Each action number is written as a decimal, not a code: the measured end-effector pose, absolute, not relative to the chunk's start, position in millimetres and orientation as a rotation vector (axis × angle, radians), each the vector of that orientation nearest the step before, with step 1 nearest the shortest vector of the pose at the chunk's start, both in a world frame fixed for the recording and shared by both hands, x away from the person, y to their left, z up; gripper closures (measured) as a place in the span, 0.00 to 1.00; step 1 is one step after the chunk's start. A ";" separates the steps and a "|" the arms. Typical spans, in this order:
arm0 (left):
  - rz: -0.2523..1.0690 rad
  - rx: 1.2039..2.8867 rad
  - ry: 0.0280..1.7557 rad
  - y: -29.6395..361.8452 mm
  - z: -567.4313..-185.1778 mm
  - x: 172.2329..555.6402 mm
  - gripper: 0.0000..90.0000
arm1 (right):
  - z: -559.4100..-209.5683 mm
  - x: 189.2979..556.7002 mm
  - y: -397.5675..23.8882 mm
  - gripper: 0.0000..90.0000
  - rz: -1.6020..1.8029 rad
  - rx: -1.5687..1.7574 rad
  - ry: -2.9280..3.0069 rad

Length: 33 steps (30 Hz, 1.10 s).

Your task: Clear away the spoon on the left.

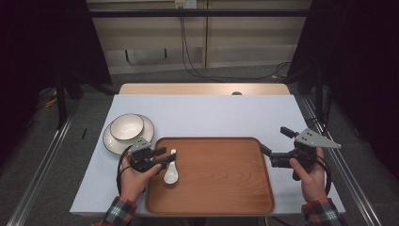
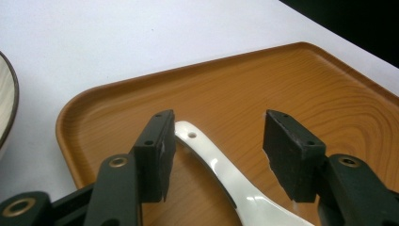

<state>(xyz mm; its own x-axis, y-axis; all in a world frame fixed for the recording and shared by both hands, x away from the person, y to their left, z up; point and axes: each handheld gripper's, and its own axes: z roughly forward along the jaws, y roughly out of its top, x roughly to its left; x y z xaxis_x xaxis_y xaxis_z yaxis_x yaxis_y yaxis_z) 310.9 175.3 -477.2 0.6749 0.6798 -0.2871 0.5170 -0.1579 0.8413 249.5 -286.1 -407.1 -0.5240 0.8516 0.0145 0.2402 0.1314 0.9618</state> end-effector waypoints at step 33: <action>0.275 1.768 0.886 194.5 -442.9 307.1 0.20 | -407.0 249.2 -285.5 0.01 1.418 1.038 1.856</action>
<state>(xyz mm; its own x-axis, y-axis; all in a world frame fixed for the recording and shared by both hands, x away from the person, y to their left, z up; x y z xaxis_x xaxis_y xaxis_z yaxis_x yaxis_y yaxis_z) 307.1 194.5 -442.9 0.6948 0.6808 -0.2318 0.4298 -0.1347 0.8928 249.2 -285.5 -407.0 -0.5312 0.8472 0.0117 0.2336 0.1332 0.9632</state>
